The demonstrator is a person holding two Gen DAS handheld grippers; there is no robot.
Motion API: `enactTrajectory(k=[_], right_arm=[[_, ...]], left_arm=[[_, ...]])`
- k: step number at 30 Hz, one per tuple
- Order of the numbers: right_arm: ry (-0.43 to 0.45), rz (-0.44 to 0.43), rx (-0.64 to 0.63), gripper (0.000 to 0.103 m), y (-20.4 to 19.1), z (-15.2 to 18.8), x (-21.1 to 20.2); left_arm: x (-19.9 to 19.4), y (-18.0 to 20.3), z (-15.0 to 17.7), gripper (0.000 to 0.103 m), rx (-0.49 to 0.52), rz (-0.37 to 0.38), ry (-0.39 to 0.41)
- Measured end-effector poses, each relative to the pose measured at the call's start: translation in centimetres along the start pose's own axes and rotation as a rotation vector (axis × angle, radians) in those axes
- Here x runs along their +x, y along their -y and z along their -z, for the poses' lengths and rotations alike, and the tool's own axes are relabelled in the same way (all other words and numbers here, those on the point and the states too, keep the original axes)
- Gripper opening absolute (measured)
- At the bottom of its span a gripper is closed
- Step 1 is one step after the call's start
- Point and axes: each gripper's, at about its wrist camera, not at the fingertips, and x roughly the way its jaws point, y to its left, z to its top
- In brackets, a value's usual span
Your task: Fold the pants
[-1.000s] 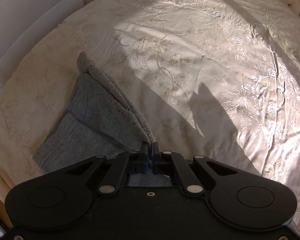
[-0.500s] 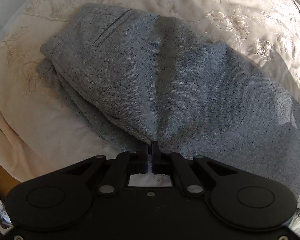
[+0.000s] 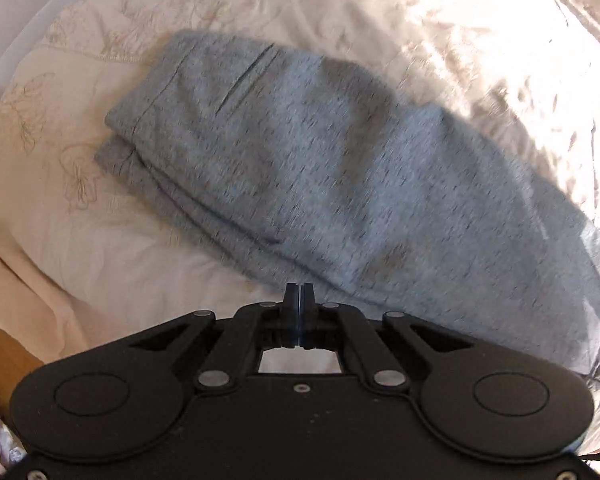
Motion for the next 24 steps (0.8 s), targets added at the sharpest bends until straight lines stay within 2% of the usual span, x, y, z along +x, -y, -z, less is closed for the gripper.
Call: enactTrajectory(k=[4,9,11,16,18,19,20,21,24], right_arm=[[-0.019,0.037,-0.009,0.001,-0.3,0.9,1.4],[0.012,0.041,0.032,0.001,0.0,0.6,0.3],[0.025,0.041,0.037,0.001,-0.2,0.2,-0.1],[0.059,0.043,0.036,0.001,-0.7,-0.6,-1.3],[0.067,0.044,0.033,0.001,-0.8,-0.7,-1.6],[0.069,0.047,0.028,0.001,-0.8,-0.7,-1.7],[0.071,0.05,0.023,0.001,-0.8,-0.8,-1.8],[0.079,0.056,0.02,0.001,-0.8,-0.8,-2.1],[0.127,0.088,0.045,0.001,-0.2,-0.6,-3.6]], left_arm=[[1.5,-0.4,0.4,0.001,-0.018,0.08,-0.055],[1.8,1.3,-0.9,0.019,0.021,0.189,-0.037],[2.6,1.8,-1.2,0.033,0.013,0.211,-0.056],[4.9,2.5,-1.7,0.034,-0.029,0.183,-0.091],[6.0,2.7,-1.8,0.034,-0.039,0.166,-0.102],[6.4,2.7,-1.9,0.031,-0.053,0.164,-0.104],[6.6,2.6,-1.8,0.014,-0.074,0.158,-0.104],[6.5,2.3,-1.8,0.006,-0.1,0.141,-0.104],[5.6,1.3,-1.7,0.004,-0.098,0.143,-0.101]])
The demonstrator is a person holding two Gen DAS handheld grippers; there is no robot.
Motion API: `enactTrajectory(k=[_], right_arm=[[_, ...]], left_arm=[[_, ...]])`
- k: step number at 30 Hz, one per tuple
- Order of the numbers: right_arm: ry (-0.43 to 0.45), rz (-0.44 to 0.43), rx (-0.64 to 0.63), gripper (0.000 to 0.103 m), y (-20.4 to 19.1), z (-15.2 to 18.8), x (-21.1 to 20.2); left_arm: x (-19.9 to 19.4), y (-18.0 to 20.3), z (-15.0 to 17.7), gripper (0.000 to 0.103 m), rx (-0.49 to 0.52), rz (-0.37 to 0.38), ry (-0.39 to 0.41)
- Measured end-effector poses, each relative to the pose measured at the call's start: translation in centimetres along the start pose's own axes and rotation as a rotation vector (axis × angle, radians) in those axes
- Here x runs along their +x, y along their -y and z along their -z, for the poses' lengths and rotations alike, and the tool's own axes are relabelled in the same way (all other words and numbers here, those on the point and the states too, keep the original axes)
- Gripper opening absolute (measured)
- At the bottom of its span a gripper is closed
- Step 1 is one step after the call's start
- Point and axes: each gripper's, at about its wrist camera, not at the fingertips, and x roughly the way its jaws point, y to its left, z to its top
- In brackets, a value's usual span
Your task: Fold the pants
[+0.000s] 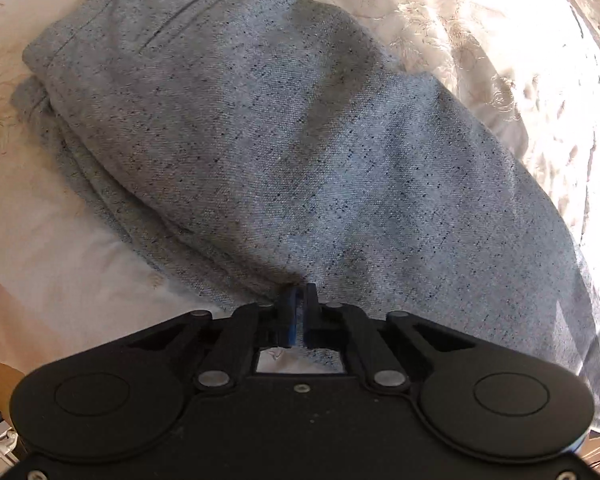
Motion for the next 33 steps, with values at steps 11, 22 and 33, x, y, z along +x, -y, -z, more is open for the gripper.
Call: enactTrajectory(k=[11,22,33], right_arm=[[-0.114,-0.085,0.264,0.018,5.7,1.8,3.6],[-0.118,-0.241,0.127,0.024,8.2,-4.1,8.1],[-0.293,-0.354,-0.033,0.028,6.9,-7.4,15.2]], left_arm=[[-3.6,6.7,1.9,0.009,0.307,-0.004,0.08],[1.4,22.1,8.4,0.017,0.582,0.008,0.035],[5.1,21.1,10.8,0.018,0.49,-0.02,-0.08]])
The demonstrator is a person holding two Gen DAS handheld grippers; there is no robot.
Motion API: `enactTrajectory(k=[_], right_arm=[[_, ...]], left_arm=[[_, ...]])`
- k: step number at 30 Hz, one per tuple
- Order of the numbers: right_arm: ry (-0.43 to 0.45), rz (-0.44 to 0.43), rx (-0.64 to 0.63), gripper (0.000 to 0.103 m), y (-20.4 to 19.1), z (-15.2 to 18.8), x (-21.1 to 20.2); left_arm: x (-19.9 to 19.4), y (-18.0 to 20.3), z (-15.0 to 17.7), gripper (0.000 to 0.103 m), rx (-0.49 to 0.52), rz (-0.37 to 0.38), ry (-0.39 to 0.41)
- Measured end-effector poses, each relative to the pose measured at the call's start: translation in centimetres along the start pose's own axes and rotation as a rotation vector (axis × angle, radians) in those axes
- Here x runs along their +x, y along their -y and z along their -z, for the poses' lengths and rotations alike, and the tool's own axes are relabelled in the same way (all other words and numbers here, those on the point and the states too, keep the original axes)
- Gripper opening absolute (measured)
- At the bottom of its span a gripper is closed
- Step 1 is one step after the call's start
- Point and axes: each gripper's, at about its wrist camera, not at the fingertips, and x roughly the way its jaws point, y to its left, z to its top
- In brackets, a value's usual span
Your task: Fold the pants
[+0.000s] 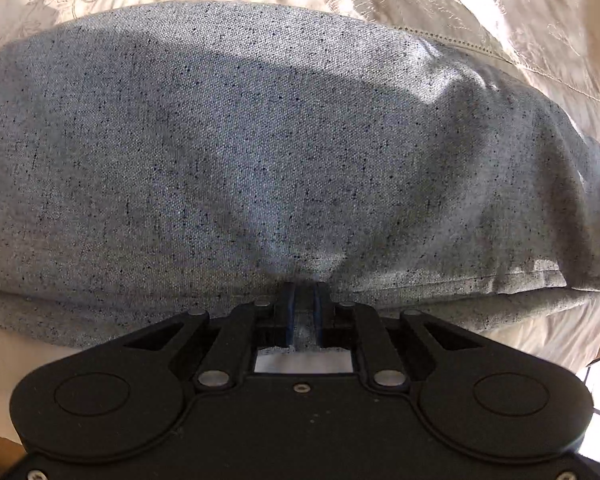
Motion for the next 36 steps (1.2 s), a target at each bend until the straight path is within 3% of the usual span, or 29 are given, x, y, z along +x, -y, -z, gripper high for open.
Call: enactTrajectory(k=[9,10,11,15,17,19,21,23,26,28,32,36], right_arm=[[-0.019,-0.044,0.051,0.032,0.7,0.6,1.1],[-0.014,-0.053,0.034,0.028,0.6,0.5,1.1],[-0.008,-0.052,0.002,0.008,0.3,0.4,1.0],[0.133,0.048,-0.209,0.006,-2.2,0.0,-1.9],[0.175,0.073,-0.255,0.006,-2.5,-0.2,-2.5],[0.162,0.109,-0.273,0.006,-2.3,-0.4,-1.8],[0.108,0.2,-0.285,0.008,-2.1,-0.9,-0.4],[0.13,0.235,-0.24,0.012,-1.8,-1.2,-0.7],[0.214,0.157,-0.281,0.012,-3.2,-0.9,-2.9],[0.223,0.085,-0.325,0.014,-5.2,-0.7,-3.5],[0.166,-0.078,-0.349,0.015,-10.0,0.1,-2.9],[0.086,-0.188,-0.426,0.017,-16.6,2.6,-1.3]], left_arm=[[0.7,0.1,-1.0,0.017,-0.008,-0.028,-0.026],[0.7,0.2,-1.0,0.017,-0.002,-0.035,-0.023],[0.7,0.3,-0.9,0.017,0.005,-0.04,-0.019],[0.5,0.9,-0.4,0.017,0.017,-0.049,0.009],[0.5,1.0,0.0,0.017,0.015,-0.048,0.023],[0.4,1.0,0.3,0.017,0.019,-0.047,0.031],[0.1,1.0,0.8,0.017,0.026,-0.044,0.037],[-0.4,0.8,1.1,0.017,0.032,-0.038,0.039],[-1.4,0.8,1.2,0.017,0.033,-0.024,0.042],[-2.7,0.4,1.3,0.018,0.029,-0.03,0.062],[-6.5,-1.9,1.1,0.019,0.004,-0.053,0.162],[-8.7,-7.2,-0.6,0.019,-0.071,-0.124,0.22]])
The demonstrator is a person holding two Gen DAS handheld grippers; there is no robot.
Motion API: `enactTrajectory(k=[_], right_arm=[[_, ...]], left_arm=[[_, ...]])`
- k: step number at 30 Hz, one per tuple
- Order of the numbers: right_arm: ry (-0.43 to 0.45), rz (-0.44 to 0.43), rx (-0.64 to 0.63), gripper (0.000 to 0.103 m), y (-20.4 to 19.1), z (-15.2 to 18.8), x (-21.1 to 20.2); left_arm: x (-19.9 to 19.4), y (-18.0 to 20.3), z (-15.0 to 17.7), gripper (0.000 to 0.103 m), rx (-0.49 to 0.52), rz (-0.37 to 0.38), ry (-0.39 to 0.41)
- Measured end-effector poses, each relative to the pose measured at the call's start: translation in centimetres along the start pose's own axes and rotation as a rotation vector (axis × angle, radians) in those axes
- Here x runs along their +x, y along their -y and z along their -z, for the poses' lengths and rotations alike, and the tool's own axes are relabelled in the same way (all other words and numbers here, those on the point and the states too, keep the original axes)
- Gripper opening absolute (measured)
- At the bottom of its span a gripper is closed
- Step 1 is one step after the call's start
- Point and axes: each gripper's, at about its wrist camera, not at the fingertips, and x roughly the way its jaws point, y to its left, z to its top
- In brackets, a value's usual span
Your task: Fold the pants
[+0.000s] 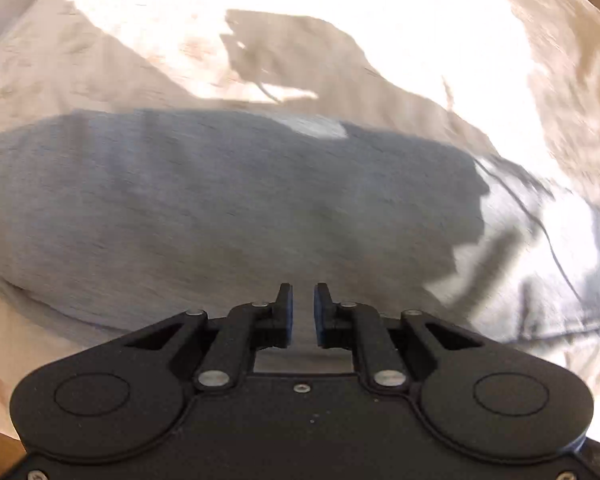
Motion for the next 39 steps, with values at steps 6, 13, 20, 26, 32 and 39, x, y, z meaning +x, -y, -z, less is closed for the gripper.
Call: enactTrajectory(k=[6,13,20,26,32,39], right_arm=[[-0.078,-0.088,-0.131,0.019,-10.2,0.5,4.6],[-0.184,-0.05,-0.189,0.019,-18.5,3.0,9.8],[-0.244,-0.032,-0.289,0.022,-21.9,7.2,8.9],[-0.14,-0.052,-0.612,0.035,-28.8,9.2,7.9],[-0.178,-0.097,-0.826,0.035,-32.5,11.2,10.1],[-0.177,-0.103,-0.935,0.003,-33.8,11.4,12.9]], left_arm=[[1.3,-10.4,-3.1,0.019,-0.166,-0.124,-0.011],[6.5,-14.5,-1.2,0.019,-0.129,-0.079,-0.156],[4.2,-11.9,2.8,0.019,0.115,-0.059,-0.09],[1.9,-14.2,3.5,0.019,0.02,0.084,-0.111],[0.9,-16.7,2.6,0.019,-0.045,0.099,-0.114],[0.4,-19.4,0.4,0.019,-0.105,0.114,-0.116]])
